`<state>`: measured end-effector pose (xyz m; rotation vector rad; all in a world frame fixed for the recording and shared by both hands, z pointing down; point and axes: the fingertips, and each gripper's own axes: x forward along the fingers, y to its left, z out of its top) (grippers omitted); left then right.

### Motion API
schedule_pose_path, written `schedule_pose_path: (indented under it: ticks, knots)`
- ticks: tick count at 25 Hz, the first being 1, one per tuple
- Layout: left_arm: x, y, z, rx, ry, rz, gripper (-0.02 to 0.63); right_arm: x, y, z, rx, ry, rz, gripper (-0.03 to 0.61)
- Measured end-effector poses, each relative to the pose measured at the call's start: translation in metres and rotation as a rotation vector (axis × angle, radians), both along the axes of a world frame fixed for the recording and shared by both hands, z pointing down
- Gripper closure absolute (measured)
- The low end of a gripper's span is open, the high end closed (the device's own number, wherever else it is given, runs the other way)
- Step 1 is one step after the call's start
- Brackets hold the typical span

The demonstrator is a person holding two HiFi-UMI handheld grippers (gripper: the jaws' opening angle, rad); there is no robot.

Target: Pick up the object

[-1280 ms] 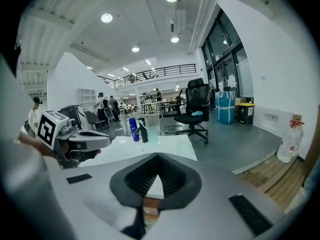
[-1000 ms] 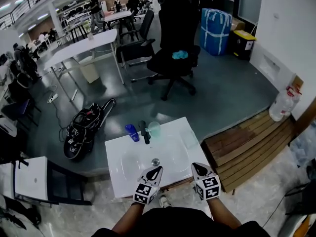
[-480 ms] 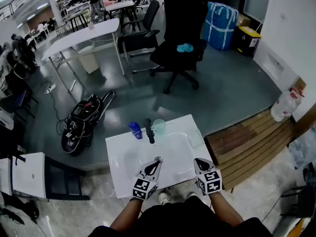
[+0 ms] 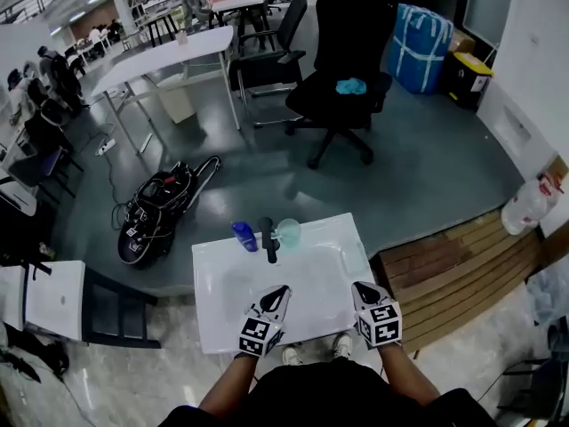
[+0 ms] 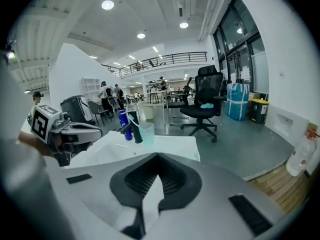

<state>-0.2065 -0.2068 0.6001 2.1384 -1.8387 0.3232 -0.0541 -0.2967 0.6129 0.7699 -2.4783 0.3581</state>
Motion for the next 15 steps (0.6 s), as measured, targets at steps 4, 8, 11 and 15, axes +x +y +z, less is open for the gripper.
schedule_pose_path:
  ticks: [4, 8, 11, 15]
  knots:
    - [0.007, -0.012, 0.002, -0.009, 0.010, -0.028, 0.600, 0.008, -0.016, 0.006, -0.007, 0.022, -0.018, 0.560]
    - [0.012, -0.020, 0.013, -0.032, 0.014, -0.043, 0.600, 0.022, -0.030, 0.021, -0.022, 0.057, -0.003, 0.560]
    - [0.015, -0.022, 0.017, -0.045, 0.023, -0.058, 0.600, 0.034, -0.043, 0.031, -0.038, 0.082, 0.020, 0.560]
    - [0.019, -0.023, 0.023, -0.060, 0.035, -0.075, 0.600, 0.042, -0.063, 0.045, -0.049, 0.120, 0.033, 0.560]
